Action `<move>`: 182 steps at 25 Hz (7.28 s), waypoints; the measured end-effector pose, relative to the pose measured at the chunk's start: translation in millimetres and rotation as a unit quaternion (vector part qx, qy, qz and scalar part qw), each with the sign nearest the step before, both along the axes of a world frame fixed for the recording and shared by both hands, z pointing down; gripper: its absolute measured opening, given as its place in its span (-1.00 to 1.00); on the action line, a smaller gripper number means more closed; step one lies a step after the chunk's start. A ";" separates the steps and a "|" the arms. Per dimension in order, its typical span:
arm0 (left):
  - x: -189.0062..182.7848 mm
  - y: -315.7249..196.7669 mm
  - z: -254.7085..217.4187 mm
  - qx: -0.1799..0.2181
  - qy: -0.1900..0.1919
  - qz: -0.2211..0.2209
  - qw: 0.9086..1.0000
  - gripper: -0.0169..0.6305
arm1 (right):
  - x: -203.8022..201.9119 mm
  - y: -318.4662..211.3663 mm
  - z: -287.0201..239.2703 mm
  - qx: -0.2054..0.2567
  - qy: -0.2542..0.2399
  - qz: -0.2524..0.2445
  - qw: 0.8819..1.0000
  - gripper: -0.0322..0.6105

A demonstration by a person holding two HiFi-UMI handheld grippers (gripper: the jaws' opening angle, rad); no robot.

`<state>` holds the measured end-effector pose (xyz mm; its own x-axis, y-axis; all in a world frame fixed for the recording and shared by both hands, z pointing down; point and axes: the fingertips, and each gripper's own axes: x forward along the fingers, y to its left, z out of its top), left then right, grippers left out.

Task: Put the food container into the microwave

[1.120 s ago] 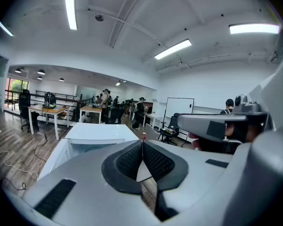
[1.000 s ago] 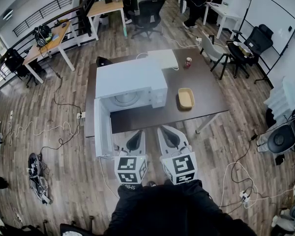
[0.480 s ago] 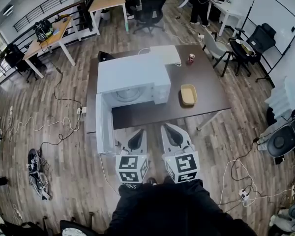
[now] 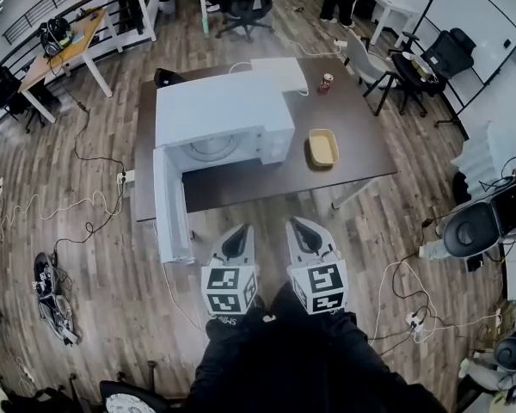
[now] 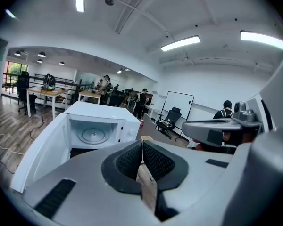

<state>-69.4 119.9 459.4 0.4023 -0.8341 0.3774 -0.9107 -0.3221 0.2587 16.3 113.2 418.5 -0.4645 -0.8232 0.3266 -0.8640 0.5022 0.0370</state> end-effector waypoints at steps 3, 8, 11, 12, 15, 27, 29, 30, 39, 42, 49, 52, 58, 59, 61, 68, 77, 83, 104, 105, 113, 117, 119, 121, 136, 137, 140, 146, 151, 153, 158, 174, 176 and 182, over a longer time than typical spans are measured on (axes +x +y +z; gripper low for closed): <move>12.5 -4.7 15.0 -0.020 0.005 0.013 1.000 -0.84 | 17.2 -7.5 19.5 -0.030 0.007 0.019 0.999 -0.82; 20.0 -40.6 29.7 -0.033 0.000 0.006 0.999 -0.84 | 33.0 -48.3 40.5 -0.047 0.003 0.023 0.999 -0.82; 28.3 -75.7 39.3 -0.034 0.002 -0.003 0.999 -0.84 | 45.1 -86.8 56.4 -0.051 0.007 0.018 0.999 -0.82; 32.9 -89.4 42.4 -0.033 0.002 -0.005 0.999 -0.84 | 50.8 -101.8 61.2 -0.051 0.012 0.017 0.999 -0.82; 52.2 -132.2 50.9 -0.034 0.001 -0.003 0.999 -0.84 | 72.8 -146.4 70.2 -0.054 0.022 0.012 0.998 -0.82; 141.3 -235.4 122.8 -0.100 -0.029 0.034 0.994 -0.84 | 144.8 -251.0 146.0 -0.138 0.027 -0.001 0.990 -0.82; 147.4 -239.2 138.5 -0.117 -0.035 0.039 0.992 -0.84 | 154.3 -257.5 165.1 -0.159 0.033 -0.001 0.987 -0.82; 148.4 -240.6 145.7 -0.127 -0.037 0.040 0.990 -0.84 | 157.5 -259.9 174.2 -0.169 0.036 -0.002 0.985 -0.82; 162.2 -254.0 206.0 -0.196 -0.048 0.069 0.977 -0.84 | 178.4 -284.5 248.4 -0.231 0.078 -0.003 0.970 -0.82; 162.6 -255.0 223.9 -0.220 -0.049 0.077 0.971 -0.84 | 178.1 -294.9 276.0 -0.249 0.106 -0.018 0.962 -0.82; 150.4 -251.7 253.8 -0.254 -0.047 0.071 0.963 -0.84 | 180.9 -311.5 335.8 -0.284 0.172 -0.046 0.942 -0.66; 146.2 -249.8 256.7 -0.259 -0.047 0.068 0.962 -0.84 | 183.5 -314.8 354.2 -0.291 0.200 -0.056 0.934 -0.66; 133.8 -244.4 259.4 -0.268 -0.039 0.039 0.962 -0.84 | 184.0 -313.9 367.7 -0.277 0.270 -0.090 0.918 -0.71; 131.3 -243.9 258.7 -0.269 -0.040 0.034 0.962 -0.84 | 183.2 -313.3 367.0 -0.273 0.278 -0.095 0.916 -0.73; 126.6 -243.7 255.9 -0.267 -0.038 0.021 0.963 -0.84 | 181.9 -311.3 364.0 -0.263 0.289 -0.106 0.914 -0.79; 116.4 -236.8 243.8 -0.256 -0.034 -0.021 0.966 -0.84 | 181.7 -298.9 342.6 -0.238 0.297 -0.127 0.916 -0.79; 97.8 -204.5 230.7 -0.241 -0.027 -0.043 0.969 -0.84 | 149.2 -248.6 295.7 -0.197 0.291 -0.150 0.924 -0.79; 77.2 -166.8 226.7 -0.231 -0.015 -0.058 0.971 -0.84 | 117.8 -188.9 281.2 -0.194 0.297 -0.177 0.918 -0.79; -73.6 -72.8 210.9 -0.204 0.000 -0.160 0.966 -0.84 | -84.4 -86.9 250.7 -0.117 0.315 -0.333 0.881 -0.79; -77.0 -76.8 211.6 -0.204 0.003 -0.162 0.965 -0.84 | -92.3 -91.2 249.7 -0.113 0.316 -0.340 0.879 -0.79; -102.4 -129.9 221.8 -0.215 0.008 -0.192 0.958 -0.84 | -147.0 -167.3 256.1 -0.087 0.326 -0.387 0.858 -0.79; -122.4 -160.2 225.8 -0.216 0.009 -0.207 0.954 -0.84 | -171.8 -209.0 263.4 -0.078 0.333 -0.396 0.852 -0.79; -131.6 -177.0 228.5 -0.215 0.013 -0.215 0.952 -0.84 | -180.0 -229.4 266.7 -0.074 0.338 -0.396 0.851 -0.79; -139.1 -187.6 232.4 -0.217 0.017 -0.220 0.951 -0.84 | -187.9 -243.2 269.9 -0.072 0.342 -0.396 0.849 -0.79; -161.4 -202.4 257.3 -0.235 0.023 -0.233 0.943 -0.84 | -213.6 -278.5 283.8 -0.016 0.378 -0.399 0.835 -0.79; -162.0 -203.3 257.6 -0.236 0.022 -0.232 0.943 -0.84 | -214.3 -280.9 284.6 -0.013 0.379 -0.397 0.836 -0.79; -164.9 -212.9 256.1 -0.239 0.020 -0.231 0.943 -0.84 | -218.2 -294.7 284.7 -0.009 0.377 -0.395 0.838 -0.79; -160.0 -202.1 247.4 -0.224 0.017 -0.223 0.949 -0.84 | -210.3 -286.0 272.4 -0.015 0.345 -0.378 0.859 -0.58; -149.5 -178.1 227.1 -0.201 0.012 -0.223 0.954 -0.84 | -187.0 -257.6 242.3 -0.026 0.299 -0.336 0.893 -0.58; -145.4 -177.6 208.1 -0.171 0.009 -0.225 0.959 -0.84 | -175.0 -248.2 224.0 -0.031 0.266 -0.299 0.916 -0.67; -119.5 -165.0 159.8 -0.119 -0.005 -0.183 0.976 -0.84 | -148.9 -209.5 170.9 -0.047 0.172 -0.218 0.960 -0.81; -53.7 -107.9 0.7 0.016 -0.002 -0.129 0.991 -0.84 | -71.0 -131.1 13.8 0.028 0.048 -0.117 0.992 -0.83; -48.5 -106.1 -14.9 0.029 -0.004 -0.129 0.991 -0.84 | -63.4 -129.3 0.2 0.040 0.042 -0.117 0.991 -0.83; -33.2 -113.4 -39.2 0.045 -0.012 -0.137 0.990 -0.84 | -36.6 -140.8 -27.2 0.054 0.018 -0.104 0.993 -0.83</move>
<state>-102.6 6.4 420.2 0.1490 -0.9414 0.3026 -0.9724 -0.0839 0.2179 -20.2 -27.6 391.4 -0.6172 -0.7420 0.2617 -0.7395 0.6607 0.1289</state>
